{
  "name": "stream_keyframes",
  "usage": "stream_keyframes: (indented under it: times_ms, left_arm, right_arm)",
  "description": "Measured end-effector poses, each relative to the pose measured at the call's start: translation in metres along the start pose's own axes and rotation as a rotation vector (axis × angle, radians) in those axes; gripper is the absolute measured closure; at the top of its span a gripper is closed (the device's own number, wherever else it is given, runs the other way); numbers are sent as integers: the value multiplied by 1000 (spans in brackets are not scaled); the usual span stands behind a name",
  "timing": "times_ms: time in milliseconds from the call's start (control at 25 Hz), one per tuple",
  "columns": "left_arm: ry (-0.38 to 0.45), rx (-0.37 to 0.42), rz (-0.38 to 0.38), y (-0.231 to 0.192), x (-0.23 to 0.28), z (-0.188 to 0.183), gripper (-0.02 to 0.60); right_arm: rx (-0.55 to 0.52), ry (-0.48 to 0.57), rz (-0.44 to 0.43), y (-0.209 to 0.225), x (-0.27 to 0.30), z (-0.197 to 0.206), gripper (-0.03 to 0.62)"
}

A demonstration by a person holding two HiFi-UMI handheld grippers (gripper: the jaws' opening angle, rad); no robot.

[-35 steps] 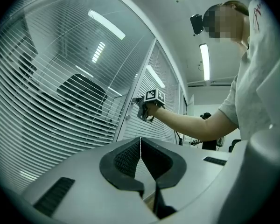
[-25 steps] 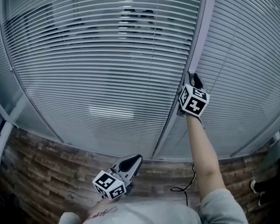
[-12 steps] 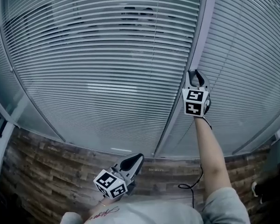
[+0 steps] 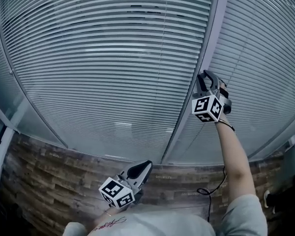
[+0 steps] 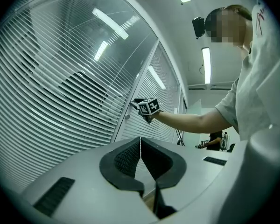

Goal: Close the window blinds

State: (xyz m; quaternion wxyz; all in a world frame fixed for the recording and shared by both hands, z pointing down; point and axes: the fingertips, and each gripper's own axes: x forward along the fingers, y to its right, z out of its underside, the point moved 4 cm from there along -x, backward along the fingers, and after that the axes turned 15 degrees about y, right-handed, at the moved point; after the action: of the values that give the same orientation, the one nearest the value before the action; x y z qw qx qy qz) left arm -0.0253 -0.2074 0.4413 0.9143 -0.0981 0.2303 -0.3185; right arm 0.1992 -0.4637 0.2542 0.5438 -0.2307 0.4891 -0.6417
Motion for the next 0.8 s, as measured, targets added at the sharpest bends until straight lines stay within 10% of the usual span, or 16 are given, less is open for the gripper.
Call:
stream_keyframes:
  times_ms: [800]
  left_arm:
    - [-18, 1, 6, 3, 3, 7, 563]
  right_arm:
    - [-681, 83, -327, -16, -3, 9, 462]
